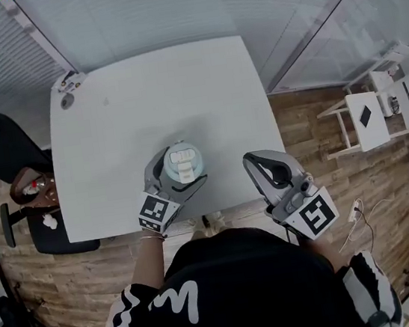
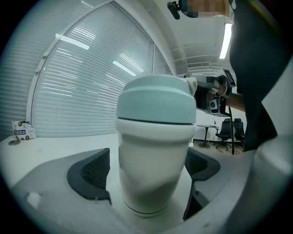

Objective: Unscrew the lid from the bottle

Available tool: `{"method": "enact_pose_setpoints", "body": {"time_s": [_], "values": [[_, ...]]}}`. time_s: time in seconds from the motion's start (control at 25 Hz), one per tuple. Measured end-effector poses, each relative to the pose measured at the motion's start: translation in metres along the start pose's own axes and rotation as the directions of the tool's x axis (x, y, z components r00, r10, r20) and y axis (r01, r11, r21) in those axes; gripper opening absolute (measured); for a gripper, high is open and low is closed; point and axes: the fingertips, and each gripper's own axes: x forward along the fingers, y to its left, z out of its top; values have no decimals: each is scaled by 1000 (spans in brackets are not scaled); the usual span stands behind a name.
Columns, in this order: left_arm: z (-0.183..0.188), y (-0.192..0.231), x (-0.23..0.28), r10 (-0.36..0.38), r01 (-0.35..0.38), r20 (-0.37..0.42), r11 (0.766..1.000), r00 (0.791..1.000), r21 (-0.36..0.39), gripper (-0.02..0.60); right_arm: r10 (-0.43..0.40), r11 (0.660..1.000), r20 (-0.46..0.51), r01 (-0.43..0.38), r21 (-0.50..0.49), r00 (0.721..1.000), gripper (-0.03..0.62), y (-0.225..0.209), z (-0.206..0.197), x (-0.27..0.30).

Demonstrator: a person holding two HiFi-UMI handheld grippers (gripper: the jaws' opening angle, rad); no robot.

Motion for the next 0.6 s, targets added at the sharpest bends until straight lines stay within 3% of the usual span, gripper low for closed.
{"method": "enact_pose_setpoints", "body": {"time_s": [0.32,0.6], "values": [[2,2,18,10,-12,22,999,1000,53,535,-37,999,-22,37,0,999,2,-11,-3,-12],[6,-6,23,-44,40,67,997,997,62,526,-63,998,-33,63,-11,997,2,-16,-3,-19]]}}
